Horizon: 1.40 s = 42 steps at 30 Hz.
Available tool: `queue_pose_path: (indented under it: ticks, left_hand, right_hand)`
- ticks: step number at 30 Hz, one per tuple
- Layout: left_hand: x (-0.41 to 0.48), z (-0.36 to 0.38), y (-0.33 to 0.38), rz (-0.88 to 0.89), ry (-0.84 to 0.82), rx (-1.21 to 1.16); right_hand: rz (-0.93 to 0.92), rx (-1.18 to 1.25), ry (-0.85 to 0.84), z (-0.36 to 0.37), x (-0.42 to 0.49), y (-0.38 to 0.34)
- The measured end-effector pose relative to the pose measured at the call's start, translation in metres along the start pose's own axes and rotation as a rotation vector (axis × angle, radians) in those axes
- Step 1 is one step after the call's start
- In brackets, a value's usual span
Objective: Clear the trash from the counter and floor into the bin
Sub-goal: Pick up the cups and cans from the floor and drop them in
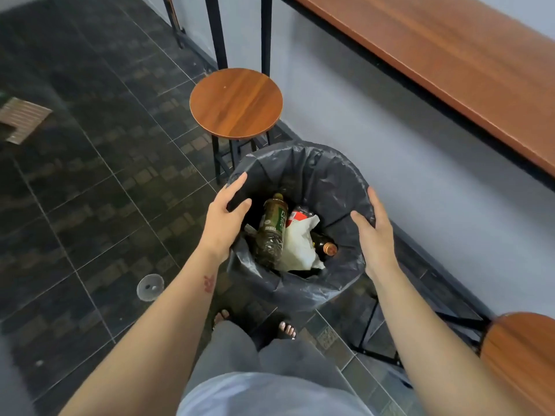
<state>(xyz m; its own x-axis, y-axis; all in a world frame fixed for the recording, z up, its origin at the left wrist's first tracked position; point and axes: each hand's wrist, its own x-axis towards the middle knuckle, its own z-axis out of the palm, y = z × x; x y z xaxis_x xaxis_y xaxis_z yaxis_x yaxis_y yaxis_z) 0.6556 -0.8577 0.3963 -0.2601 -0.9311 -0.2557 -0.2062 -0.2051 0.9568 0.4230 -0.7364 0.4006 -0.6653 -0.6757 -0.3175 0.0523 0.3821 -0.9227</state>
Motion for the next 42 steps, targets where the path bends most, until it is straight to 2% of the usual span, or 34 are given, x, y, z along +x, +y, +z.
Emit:
queue_pose_path:
  ticks: [12,21,33,42]
  left_hand:
    - [-0.006,-0.036,-0.118,-0.182,0.089,-0.039]
    - [0.036,-0.058,-0.258,-0.278,0.259,-0.131]
    - [0.122,-0.080,-0.456,-0.225,0.424,-0.275]
    - [0.198,-0.091,-0.564,-0.098,0.455,-0.276]
  right_hand:
    - [0.108,-0.118,-0.087,0.064,0.000,0.095]
    - [0.082,-0.147,-0.168,0.154,0.053,0.217]
    - [-0.097,-0.183,-0.354,0.271,0.162,0.369]
    - [-0.208,-0.162,-0.378,0.346,0.233,0.462]
